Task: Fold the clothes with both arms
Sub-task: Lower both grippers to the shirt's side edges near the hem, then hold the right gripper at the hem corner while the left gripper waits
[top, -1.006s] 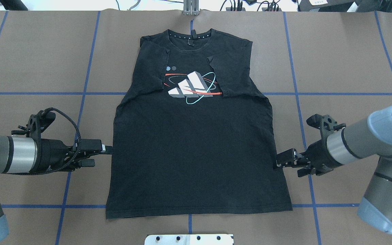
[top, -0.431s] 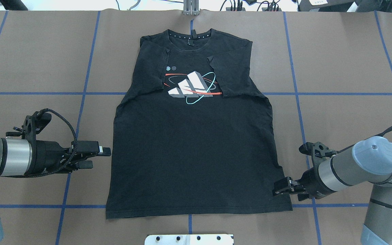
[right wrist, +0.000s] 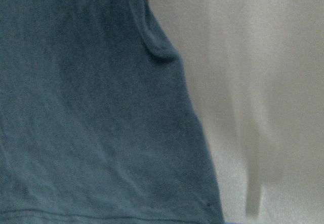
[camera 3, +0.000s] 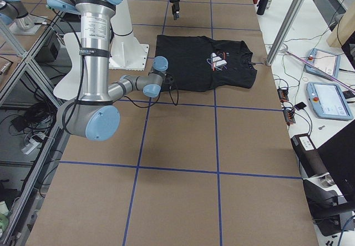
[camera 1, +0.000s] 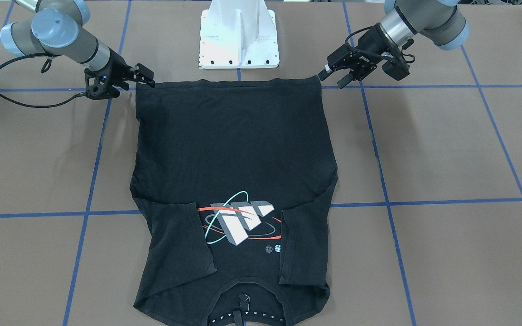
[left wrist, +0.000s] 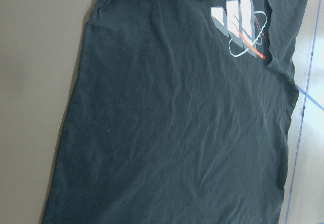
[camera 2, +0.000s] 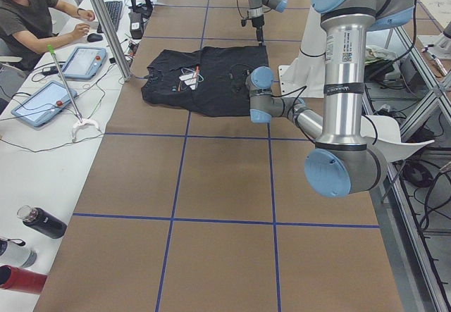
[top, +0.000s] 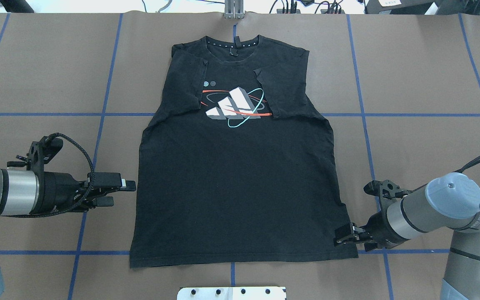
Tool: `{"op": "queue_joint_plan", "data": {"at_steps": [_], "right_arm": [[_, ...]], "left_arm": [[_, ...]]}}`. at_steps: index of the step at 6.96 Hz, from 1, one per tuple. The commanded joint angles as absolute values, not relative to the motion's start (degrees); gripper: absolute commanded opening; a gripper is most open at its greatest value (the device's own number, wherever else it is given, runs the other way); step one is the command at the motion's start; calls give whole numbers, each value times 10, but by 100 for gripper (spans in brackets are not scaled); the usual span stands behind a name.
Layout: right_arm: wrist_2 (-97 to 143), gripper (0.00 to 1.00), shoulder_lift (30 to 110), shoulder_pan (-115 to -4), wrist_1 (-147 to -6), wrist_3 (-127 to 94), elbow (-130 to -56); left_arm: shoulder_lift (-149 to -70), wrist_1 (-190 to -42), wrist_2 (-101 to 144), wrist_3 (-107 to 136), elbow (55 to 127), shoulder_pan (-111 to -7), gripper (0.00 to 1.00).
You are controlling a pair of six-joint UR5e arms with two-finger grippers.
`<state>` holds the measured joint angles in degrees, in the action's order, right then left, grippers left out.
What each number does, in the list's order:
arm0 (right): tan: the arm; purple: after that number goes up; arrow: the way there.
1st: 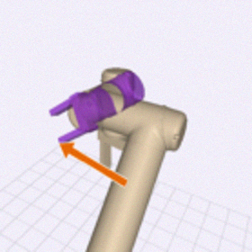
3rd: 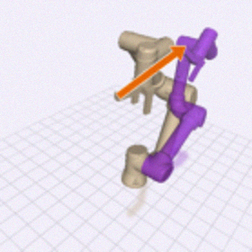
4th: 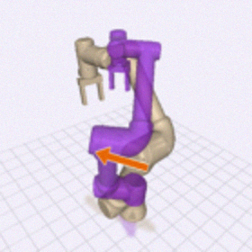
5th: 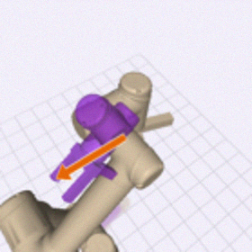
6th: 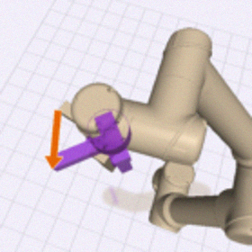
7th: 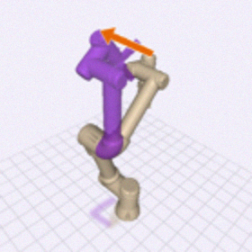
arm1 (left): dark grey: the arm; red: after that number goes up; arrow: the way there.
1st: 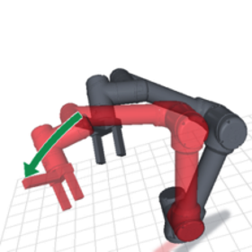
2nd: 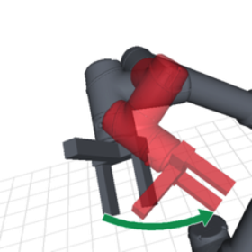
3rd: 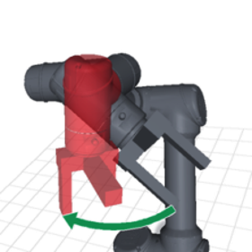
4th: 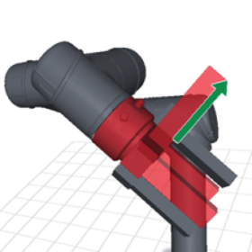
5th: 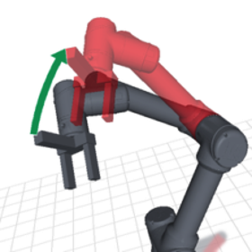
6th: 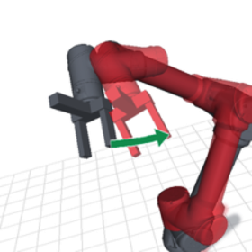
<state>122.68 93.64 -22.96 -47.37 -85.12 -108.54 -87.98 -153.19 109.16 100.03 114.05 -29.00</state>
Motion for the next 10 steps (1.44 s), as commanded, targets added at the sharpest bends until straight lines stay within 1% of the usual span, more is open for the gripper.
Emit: {"op": "queue_joint_plan", "data": {"at_steps": [1, 2, 4, 5, 6, 8, 9, 10], "right_arm": [[1227, 88, 933, -225, -473, -852, -1082], [1227, 81, 933, -225, -473, -852, -1082], [1228, 73, 934, -225, -473, -851, -1083], [1230, 61, 934, -225, -473, -852, -1083], [1230, 46, 935, -225, -473, -851, -1083], [1230, 33, 937, -225, -473, -851, -1084], [1230, 30, 937, -225, -473, -851, -1085], [1230, 36, 940, -226, -473, -851, -1086]], "left_arm": [[-879, -1532, 1092, 998, 1141, -290, 99], [-879, -1532, 1092, 998, 1141, -290, 99], [-879, -1532, 1092, 998, 1141, -290, 99], [-879, -1532, 1092, 998, 1141, -290, 99], [-879, -1532, 1092, 998, 1141, -290, 99], [-879, -1532, 1092, 998, 1141, -290, 99], [-879, -1532, 1092, 998, 1141, -290, 99], [-879, -1532, 1092, 998, 1141, -290, 99]]}}
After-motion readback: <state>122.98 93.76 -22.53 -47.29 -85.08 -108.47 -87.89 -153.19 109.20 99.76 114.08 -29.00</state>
